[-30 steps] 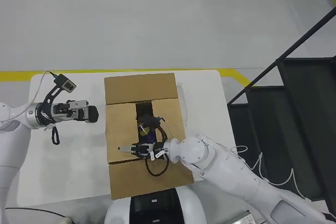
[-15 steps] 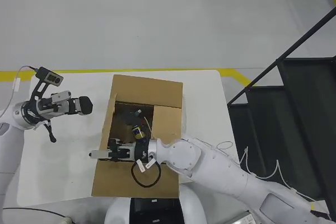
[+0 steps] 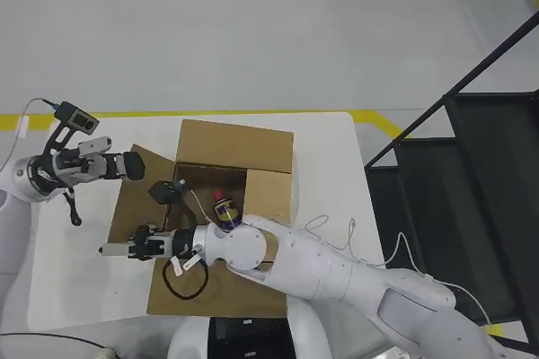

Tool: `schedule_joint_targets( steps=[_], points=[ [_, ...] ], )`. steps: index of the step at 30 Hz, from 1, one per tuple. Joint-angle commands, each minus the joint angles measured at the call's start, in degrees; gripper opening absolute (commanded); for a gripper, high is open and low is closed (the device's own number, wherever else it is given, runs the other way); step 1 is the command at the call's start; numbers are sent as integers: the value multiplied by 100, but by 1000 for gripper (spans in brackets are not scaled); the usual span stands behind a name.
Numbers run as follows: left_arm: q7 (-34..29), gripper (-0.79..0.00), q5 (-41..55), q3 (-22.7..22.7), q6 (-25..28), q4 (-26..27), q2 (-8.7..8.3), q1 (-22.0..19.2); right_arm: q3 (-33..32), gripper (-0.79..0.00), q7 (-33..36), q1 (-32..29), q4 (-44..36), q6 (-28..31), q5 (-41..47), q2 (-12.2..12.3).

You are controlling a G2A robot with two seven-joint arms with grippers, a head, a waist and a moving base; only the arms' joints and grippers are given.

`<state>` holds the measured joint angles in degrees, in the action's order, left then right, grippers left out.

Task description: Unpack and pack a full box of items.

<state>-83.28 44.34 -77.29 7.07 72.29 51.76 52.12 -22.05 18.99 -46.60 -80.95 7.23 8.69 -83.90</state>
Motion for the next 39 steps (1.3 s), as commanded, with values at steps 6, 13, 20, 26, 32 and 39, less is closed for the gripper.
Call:
schedule_joint_targets(
  steps=[6,13,20,26,32,39],
  points=[
    [222,0,-706,363,-389,-565,27,-266,-254,0,250,-189,-379,-248,-329,67],
    [557,0,-1330,339,-662,-897,-41,-185,-1105,0,410,-1131,-1638,-644,-1091,551],
    [851,0,-1900,636,-810,-973,-19,-138,-2273,0,662,-2472,-2840,-775,-1593,1047],
    [969,0,-1940,1098,-823,-1346,130,-342,-3193,0,806,-3488,-3481,-724,-1768,1324],
    [845,0,-1846,1392,-741,-1648,253,-574,-3633,0,881,-3987,-3669,-592,-1716,1435],
    [705,0,-1623,1199,-382,-1588,244,-753,-3905,0,957,-4246,-3728,-567,-1680,1502]
  ],
)
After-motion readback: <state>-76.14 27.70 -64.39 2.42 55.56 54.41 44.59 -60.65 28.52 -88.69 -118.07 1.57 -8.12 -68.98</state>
